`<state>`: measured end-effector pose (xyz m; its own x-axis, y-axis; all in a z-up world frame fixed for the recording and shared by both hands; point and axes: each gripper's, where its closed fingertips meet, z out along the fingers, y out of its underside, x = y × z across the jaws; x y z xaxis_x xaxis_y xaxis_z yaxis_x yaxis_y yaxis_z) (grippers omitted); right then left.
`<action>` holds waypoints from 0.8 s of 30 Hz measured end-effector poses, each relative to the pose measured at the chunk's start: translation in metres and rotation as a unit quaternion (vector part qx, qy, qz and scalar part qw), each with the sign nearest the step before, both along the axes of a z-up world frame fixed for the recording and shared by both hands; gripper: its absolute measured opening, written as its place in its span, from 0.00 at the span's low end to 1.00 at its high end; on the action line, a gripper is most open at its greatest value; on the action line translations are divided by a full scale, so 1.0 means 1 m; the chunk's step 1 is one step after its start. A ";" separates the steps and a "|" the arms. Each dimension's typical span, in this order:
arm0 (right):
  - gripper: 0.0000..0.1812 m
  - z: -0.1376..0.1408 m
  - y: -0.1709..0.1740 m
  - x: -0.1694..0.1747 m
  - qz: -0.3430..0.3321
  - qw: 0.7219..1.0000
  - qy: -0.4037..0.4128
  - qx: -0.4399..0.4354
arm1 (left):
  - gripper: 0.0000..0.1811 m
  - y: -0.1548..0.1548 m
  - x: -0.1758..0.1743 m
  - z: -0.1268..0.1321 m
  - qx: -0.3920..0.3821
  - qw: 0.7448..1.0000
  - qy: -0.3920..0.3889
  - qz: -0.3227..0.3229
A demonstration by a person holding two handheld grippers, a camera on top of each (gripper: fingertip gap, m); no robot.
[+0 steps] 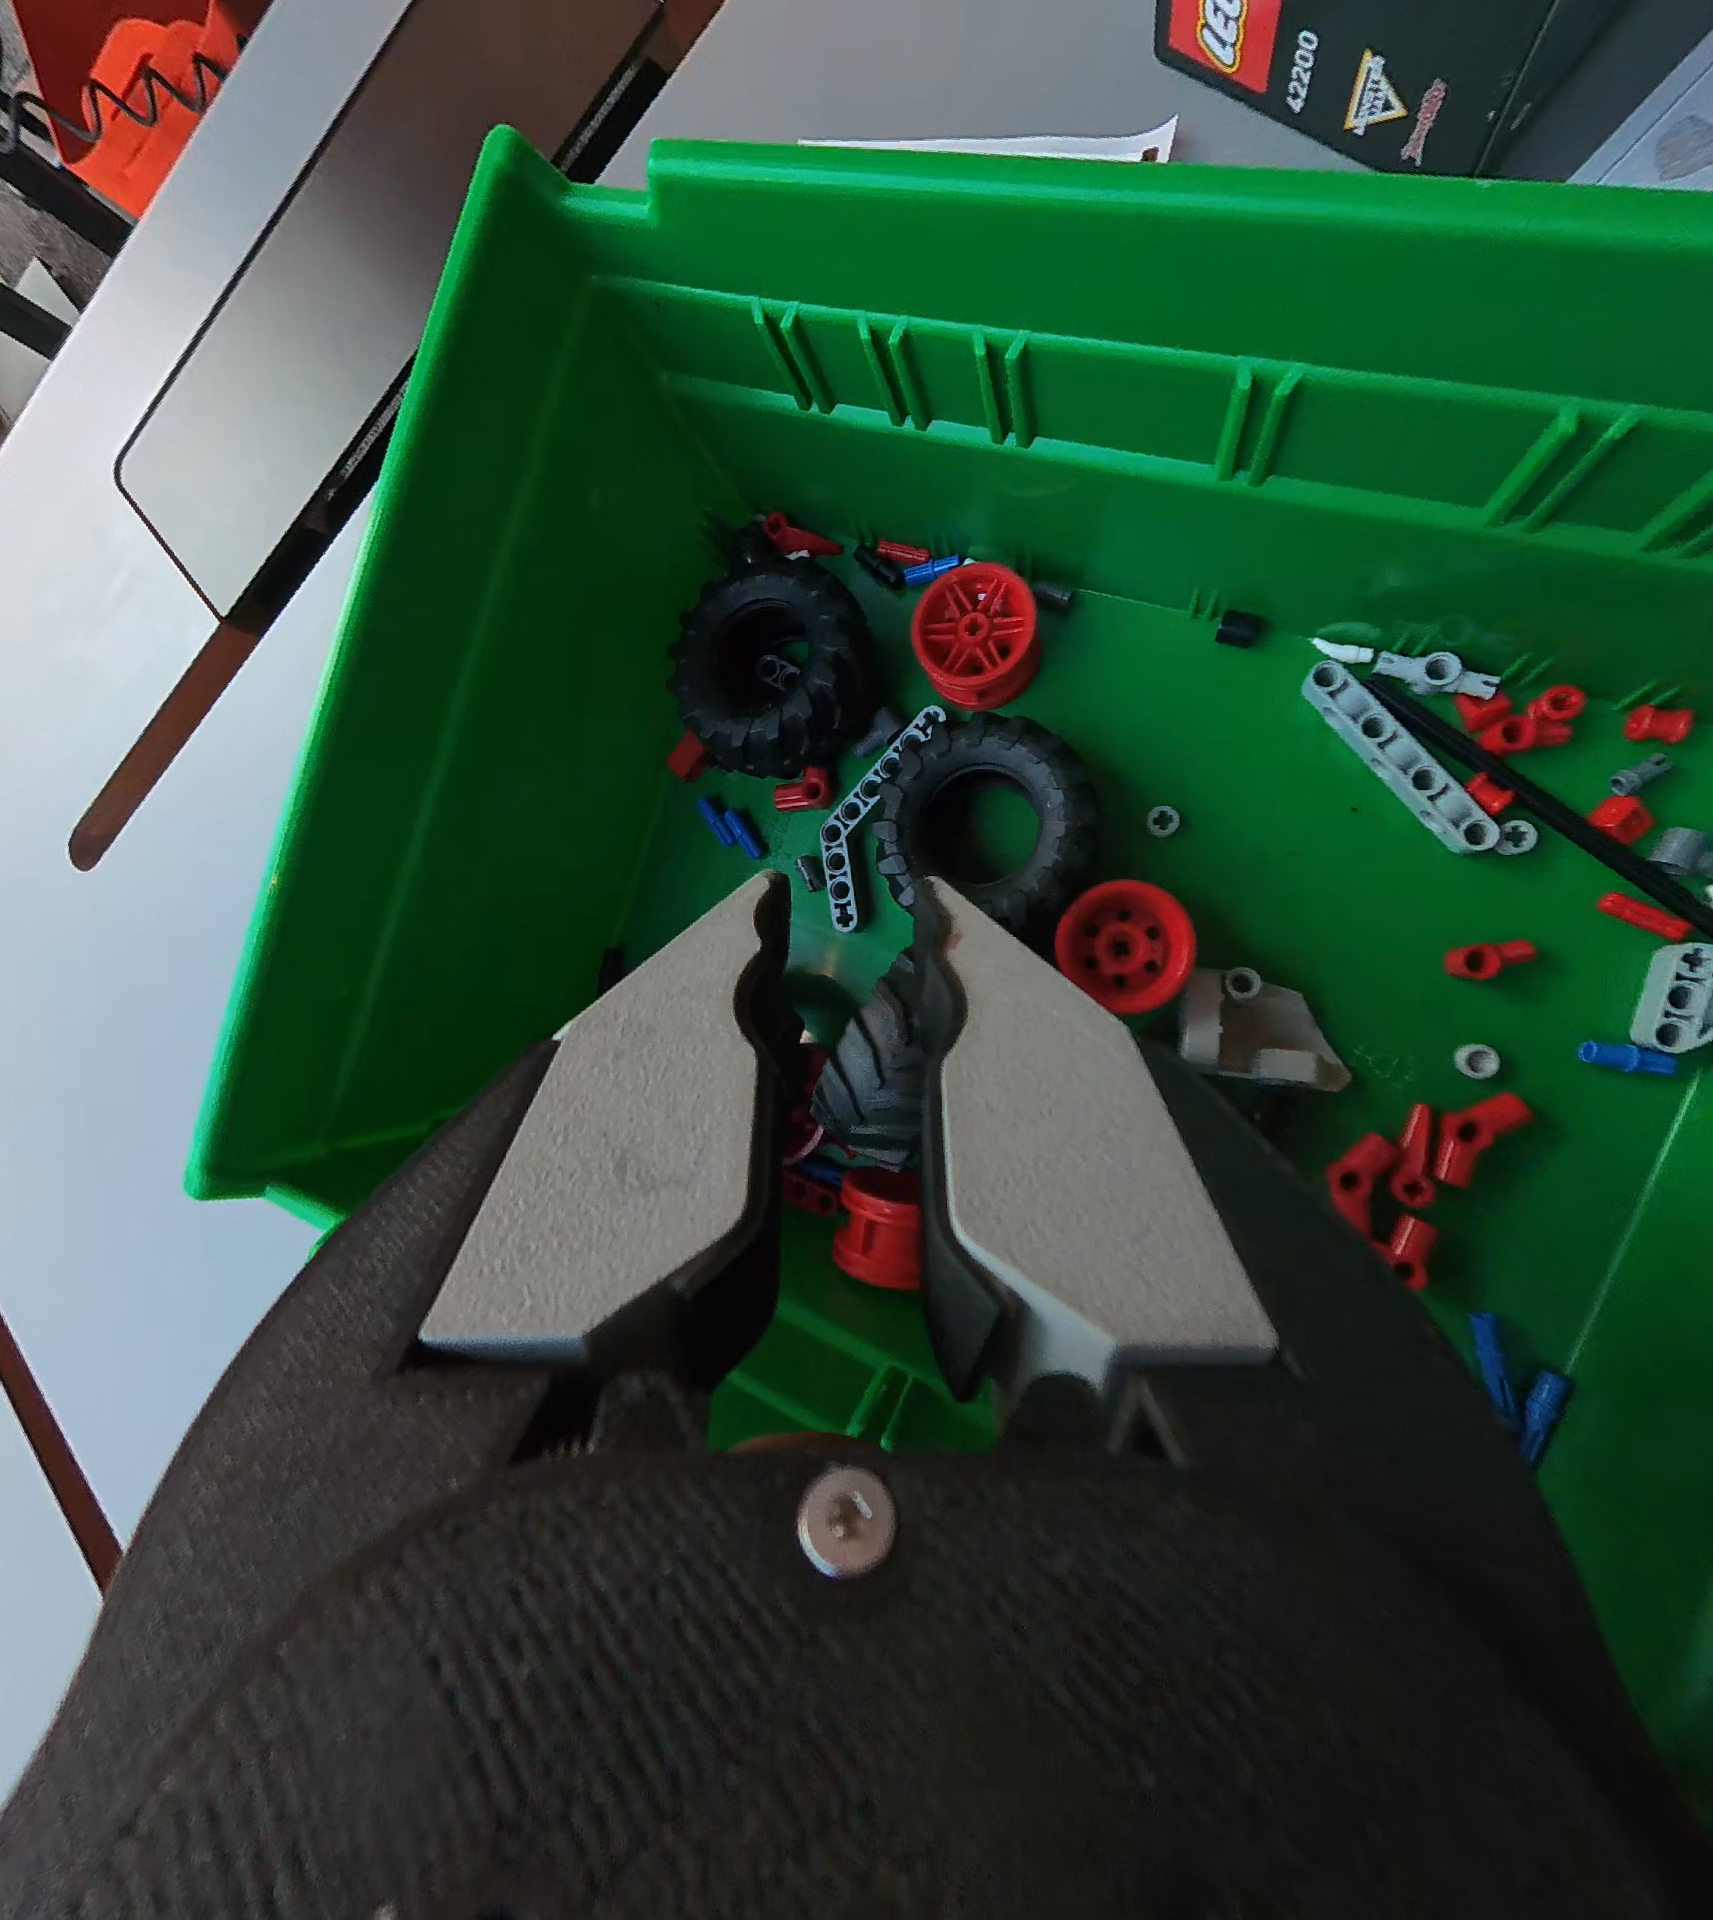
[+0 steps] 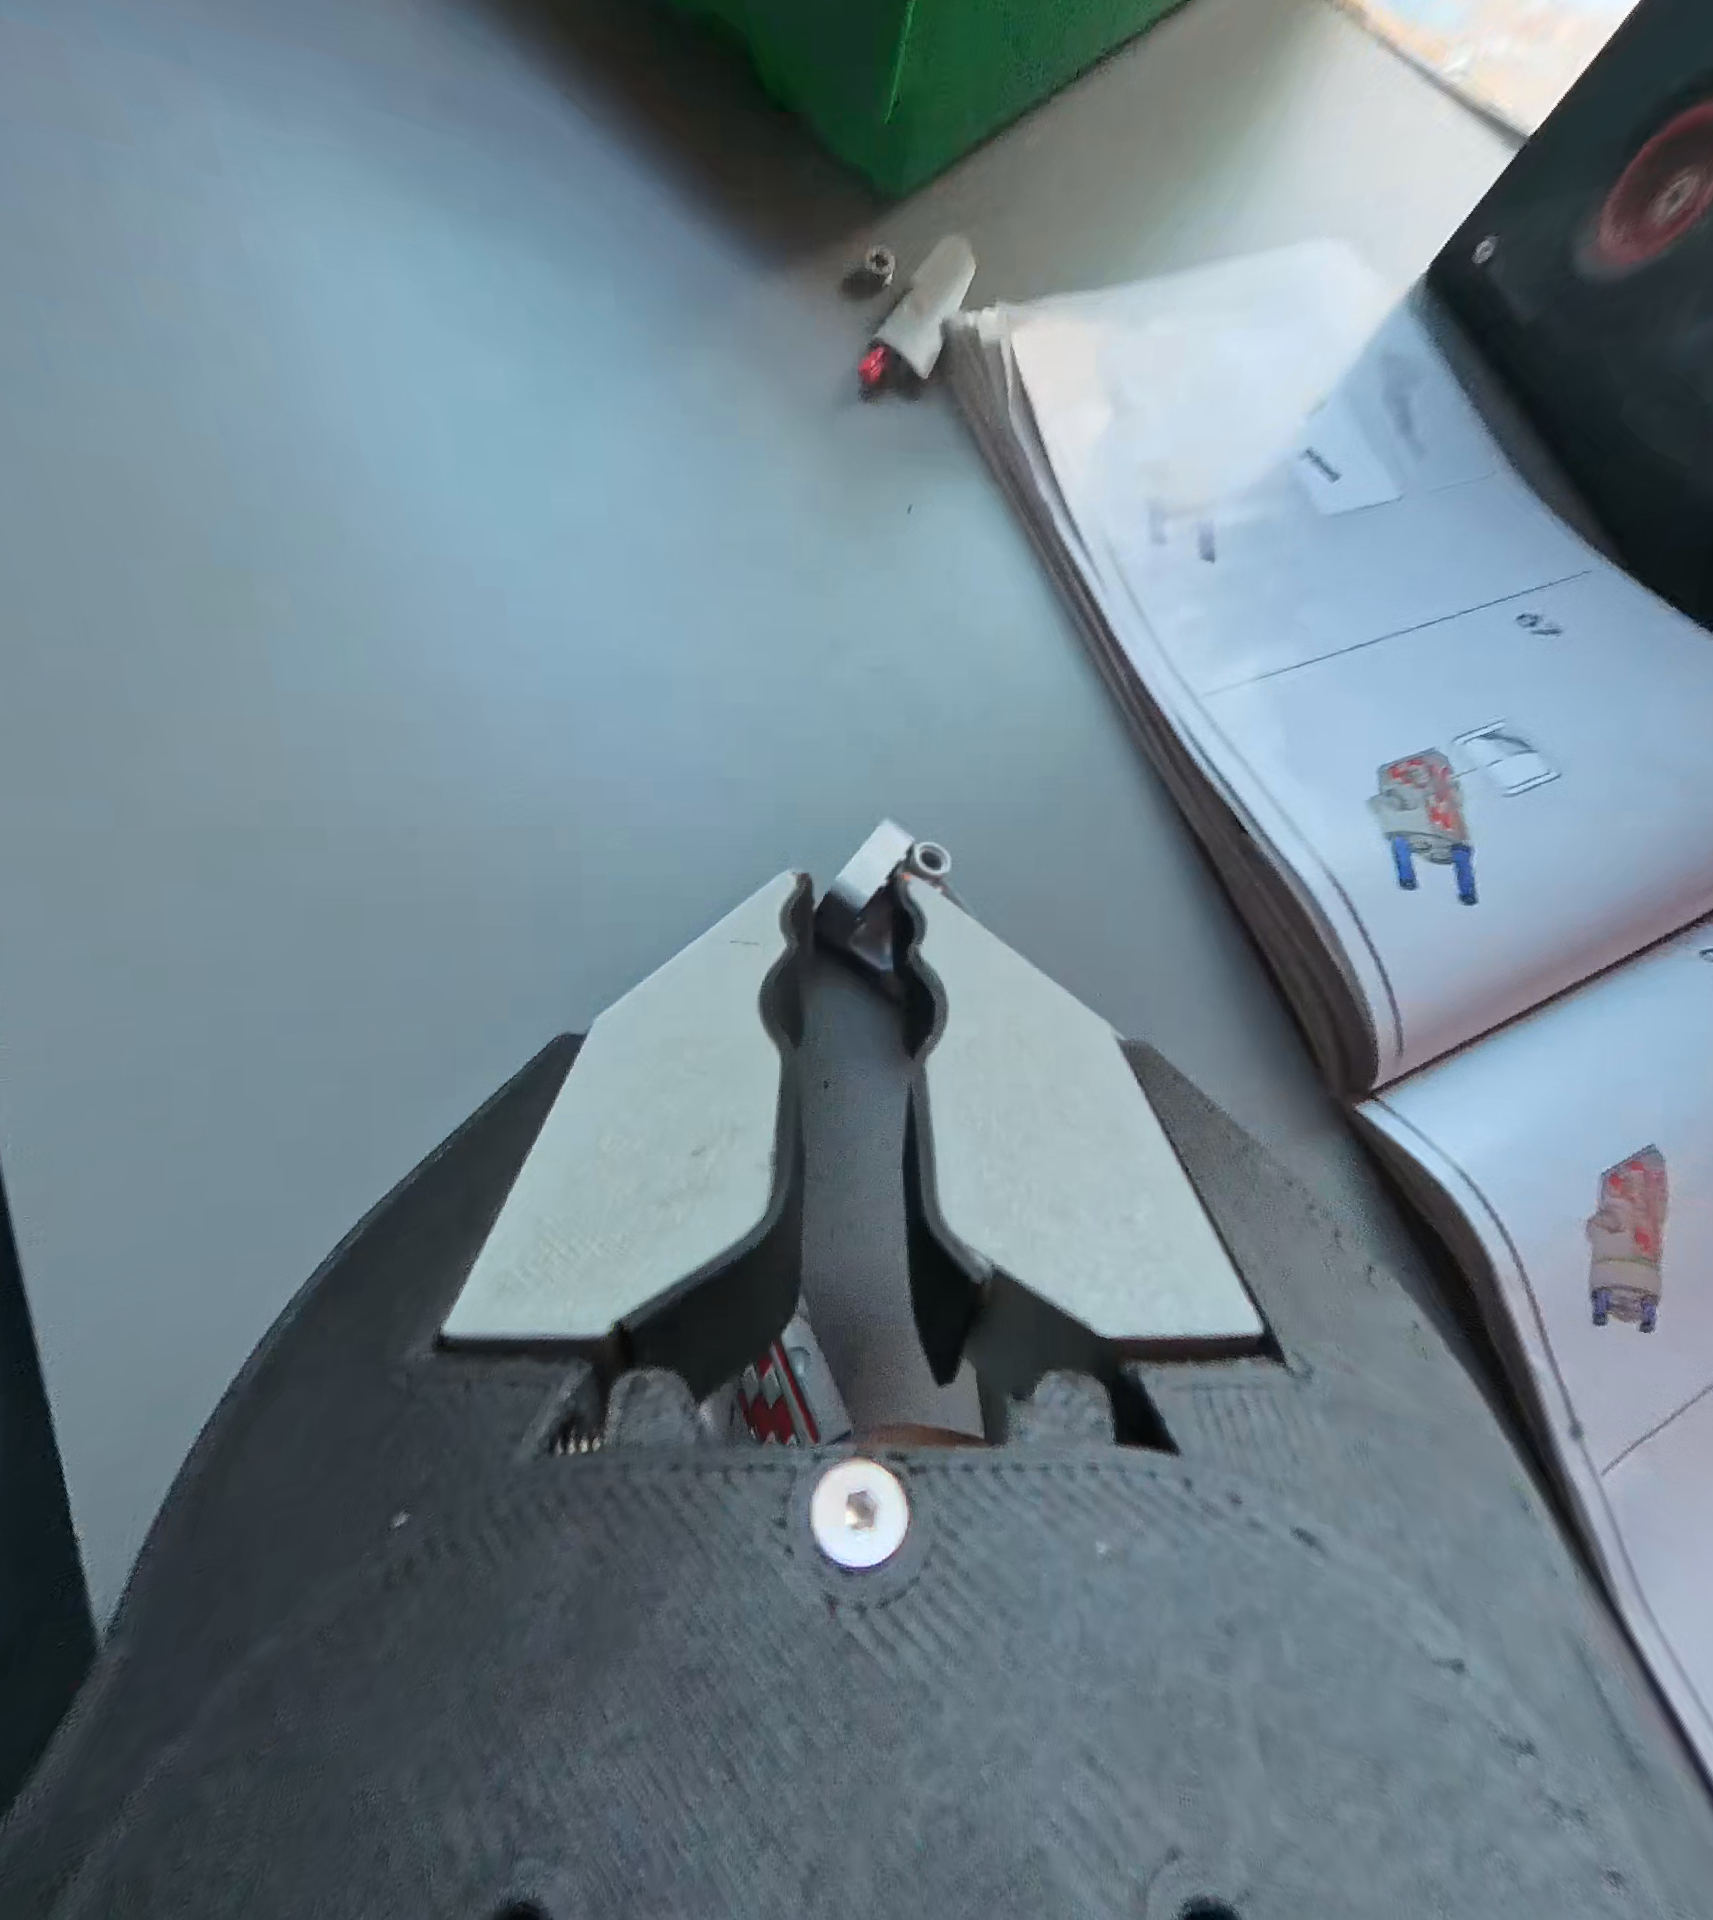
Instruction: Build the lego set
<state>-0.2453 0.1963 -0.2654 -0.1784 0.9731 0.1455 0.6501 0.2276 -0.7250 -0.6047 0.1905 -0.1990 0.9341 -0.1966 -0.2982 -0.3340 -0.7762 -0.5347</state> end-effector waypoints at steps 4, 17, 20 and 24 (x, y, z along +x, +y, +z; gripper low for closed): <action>0.03 -0.002 -0.002 0.006 0.019 1.000 -0.022 0.011 | 0.12 -0.001 0.001 0.000 0.001 1.000 -0.003 -0.002; 0.03 0.028 0.011 0.024 0.075 0.988 0.072 0.117 | 0.11 0.000 0.001 0.003 0.015 1.000 -0.006 0.000; 0.03 0.039 0.013 0.025 0.084 0.982 0.109 0.130 | 0.11 0.000 -0.001 0.003 0.018 1.000 -0.006 0.006; 0.03 0.047 0.016 0.024 0.082 0.977 0.149 0.128 | 0.10 0.001 -0.004 0.006 0.031 0.999 0.001 0.016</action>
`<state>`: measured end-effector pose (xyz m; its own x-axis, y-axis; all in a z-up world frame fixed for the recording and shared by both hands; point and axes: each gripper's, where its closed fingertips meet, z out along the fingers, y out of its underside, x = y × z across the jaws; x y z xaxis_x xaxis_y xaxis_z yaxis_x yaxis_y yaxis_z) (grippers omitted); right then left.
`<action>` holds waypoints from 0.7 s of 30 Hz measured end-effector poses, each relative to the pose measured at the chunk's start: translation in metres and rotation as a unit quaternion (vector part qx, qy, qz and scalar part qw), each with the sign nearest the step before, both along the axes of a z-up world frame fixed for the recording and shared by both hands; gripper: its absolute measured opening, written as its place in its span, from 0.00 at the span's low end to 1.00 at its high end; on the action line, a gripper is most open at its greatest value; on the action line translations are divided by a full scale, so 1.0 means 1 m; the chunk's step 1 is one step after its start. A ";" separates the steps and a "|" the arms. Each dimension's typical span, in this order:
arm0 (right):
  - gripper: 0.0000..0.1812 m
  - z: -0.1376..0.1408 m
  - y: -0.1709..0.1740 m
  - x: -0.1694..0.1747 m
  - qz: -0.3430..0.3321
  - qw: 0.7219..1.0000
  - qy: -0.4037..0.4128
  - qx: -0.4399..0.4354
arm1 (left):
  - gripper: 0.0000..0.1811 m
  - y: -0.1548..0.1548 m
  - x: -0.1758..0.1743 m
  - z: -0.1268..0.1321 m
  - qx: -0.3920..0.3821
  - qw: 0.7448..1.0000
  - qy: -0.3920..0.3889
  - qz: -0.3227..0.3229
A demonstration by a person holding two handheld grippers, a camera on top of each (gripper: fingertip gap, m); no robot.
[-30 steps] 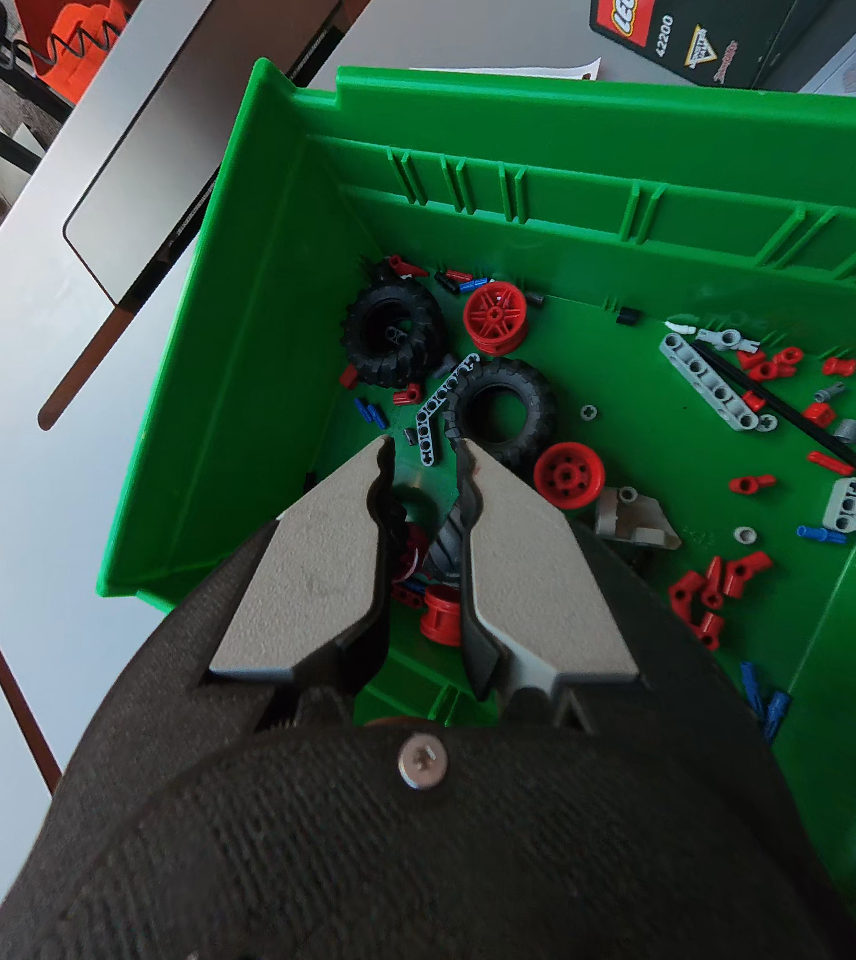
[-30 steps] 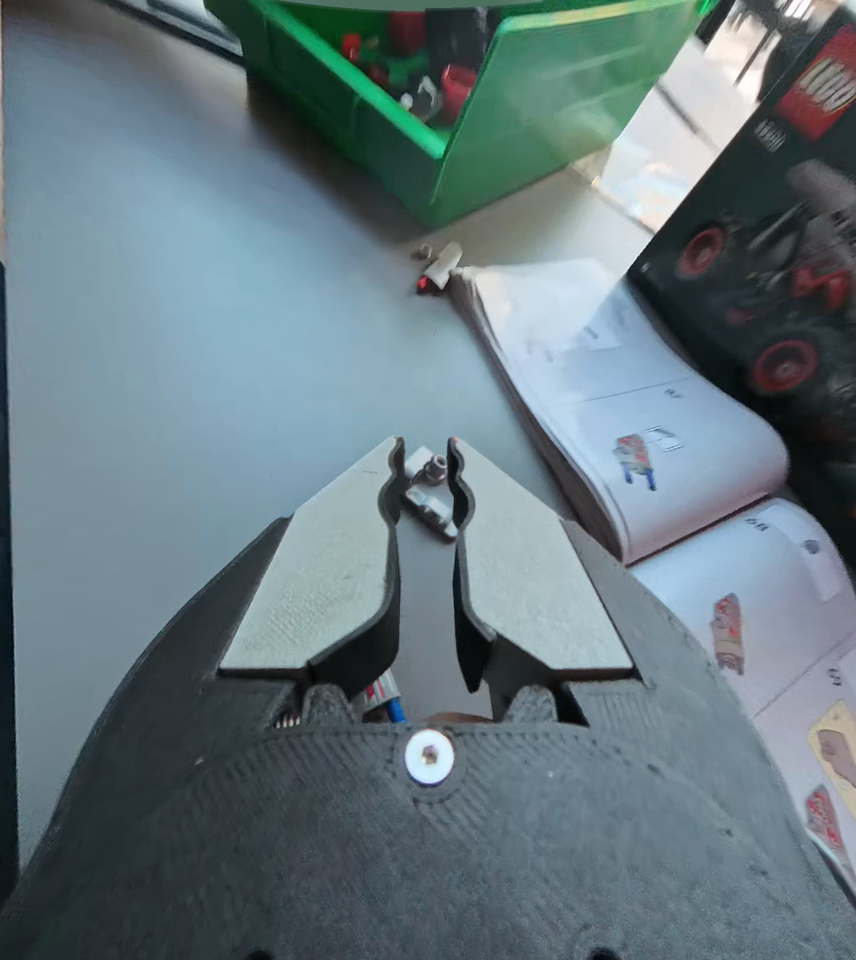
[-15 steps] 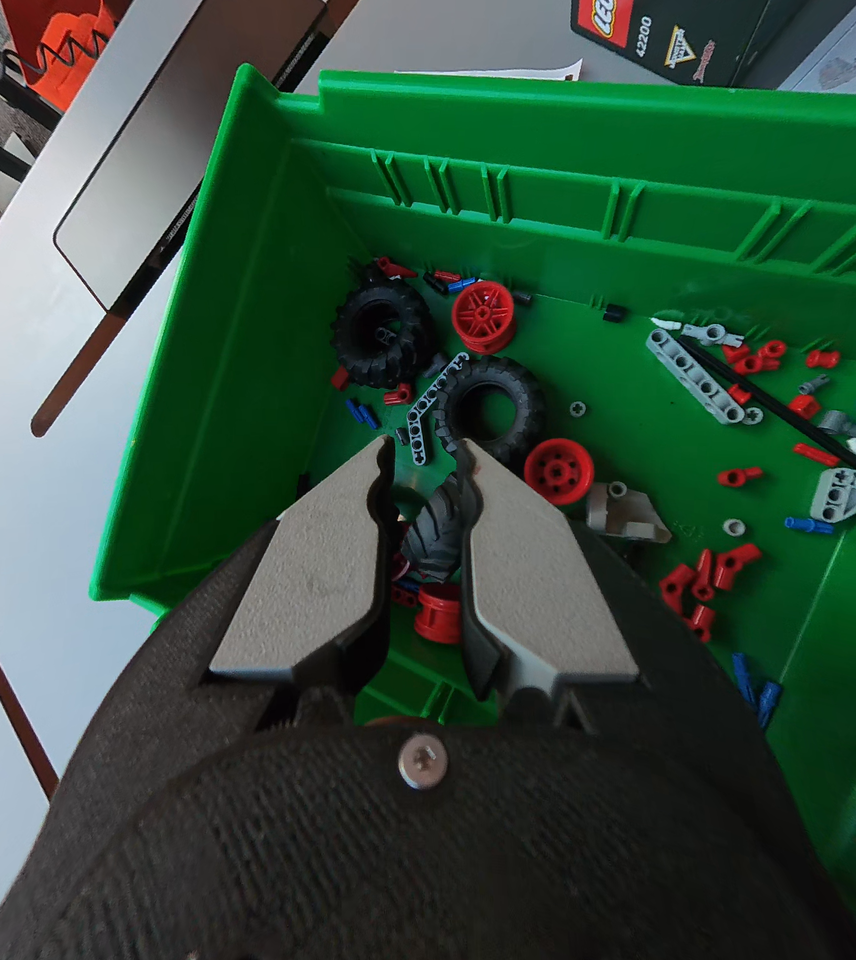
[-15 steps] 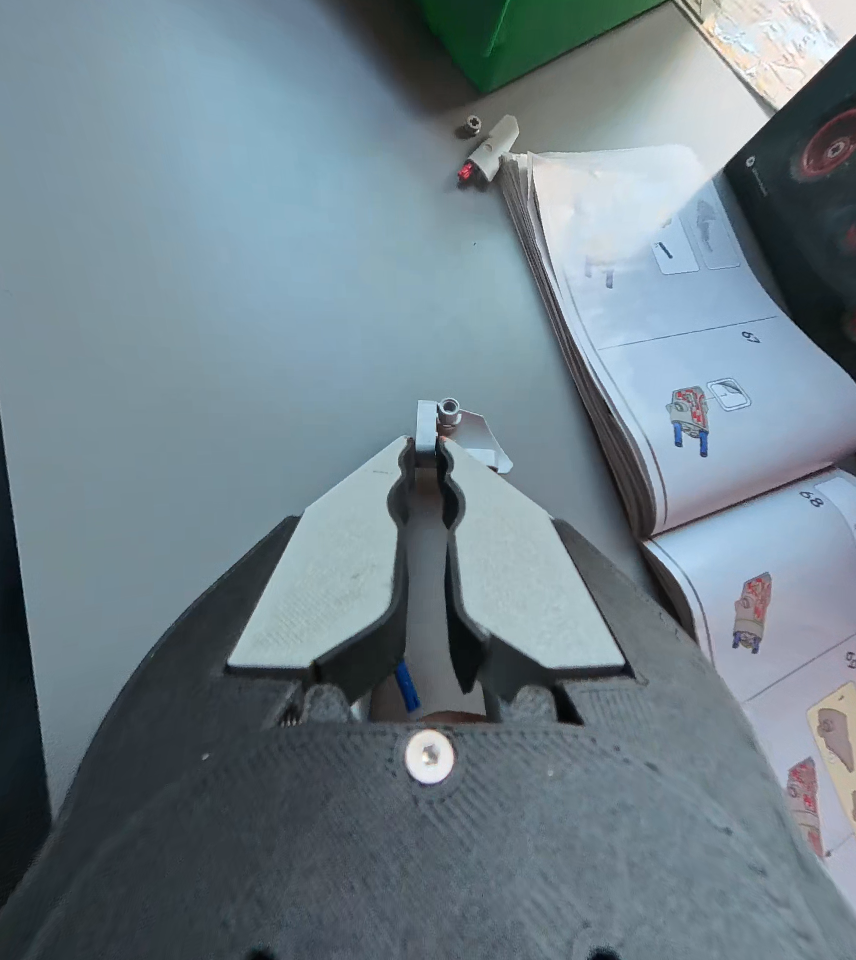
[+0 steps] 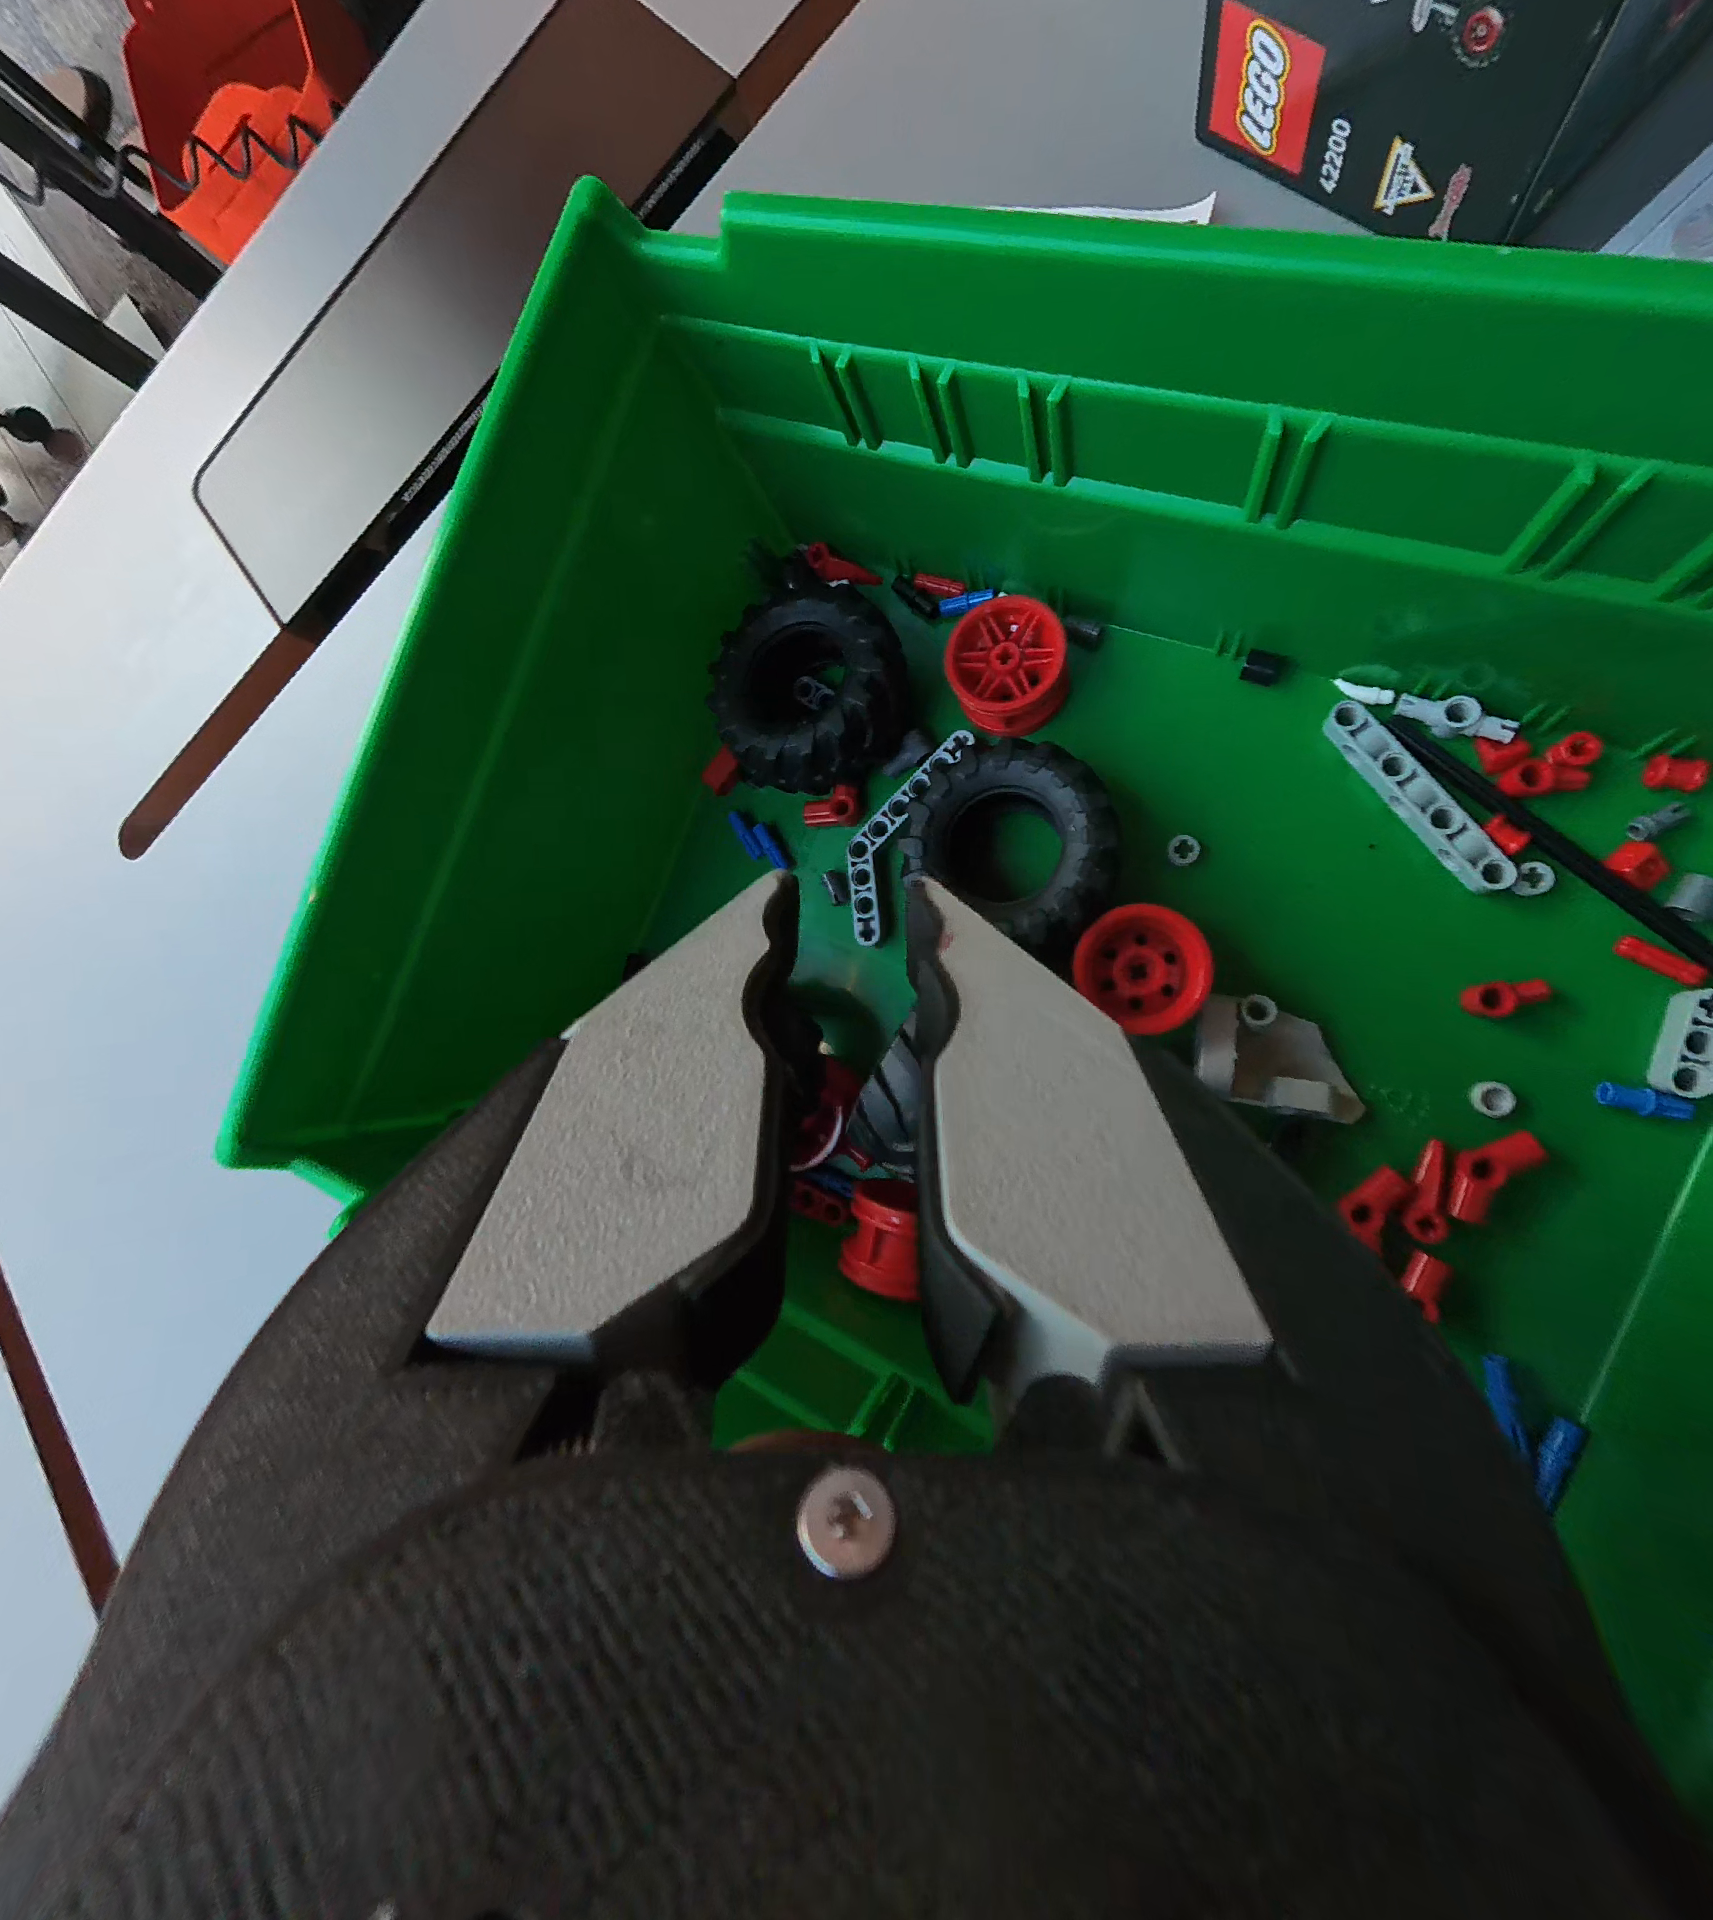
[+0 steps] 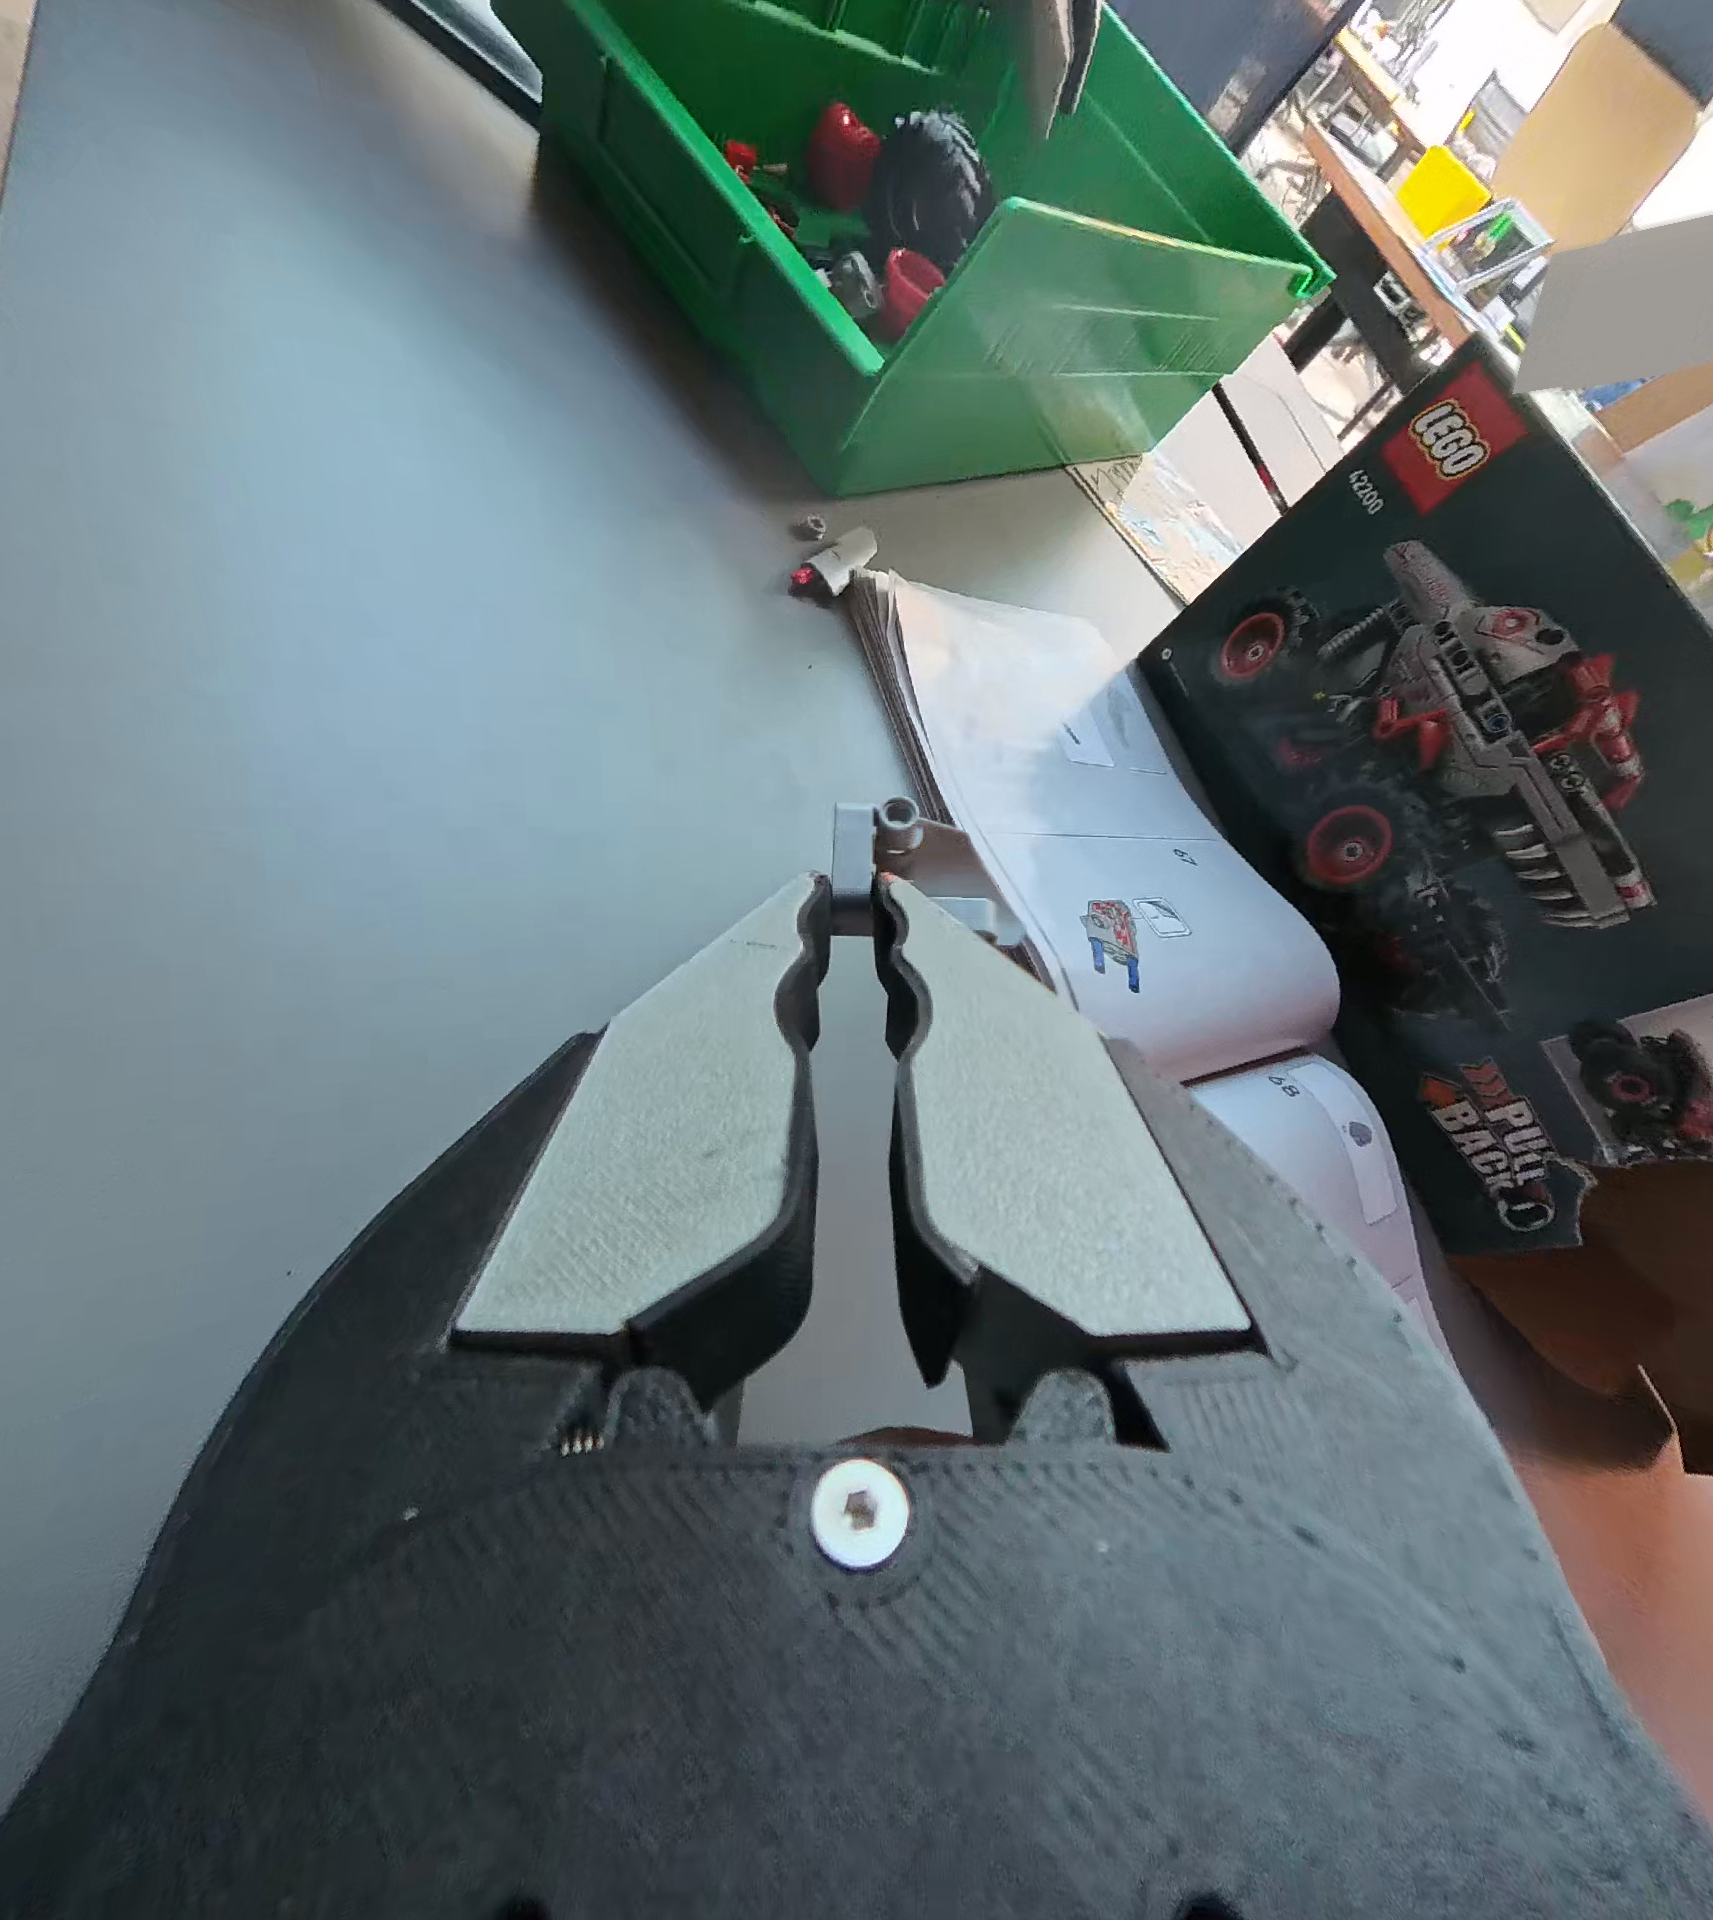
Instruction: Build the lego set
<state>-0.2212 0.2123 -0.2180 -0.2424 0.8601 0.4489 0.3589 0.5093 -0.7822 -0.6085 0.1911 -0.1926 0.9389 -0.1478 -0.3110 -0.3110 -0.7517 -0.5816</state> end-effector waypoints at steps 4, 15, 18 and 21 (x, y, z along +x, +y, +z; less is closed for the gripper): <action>0.03 -0.003 0.000 0.000 0.006 1.000 0.002 0.007 | 0.09 0.000 -0.001 0.000 0.001 1.000 0.008 0.003; 0.03 -0.010 -0.003 -0.003 0.012 1.000 -0.012 0.015 | 0.09 0.000 -0.001 0.000 0.002 1.000 0.009 0.000; 0.03 -0.010 -0.004 -0.003 0.012 1.000 -0.013 0.017 | 0.08 0.000 0.000 0.001 0.006 1.000 0.010 -0.003; 0.03 -0.010 -0.004 -0.003 0.013 1.000 -0.013 0.013 | 0.08 0.000 -0.001 0.001 0.005 1.000 0.011 -0.003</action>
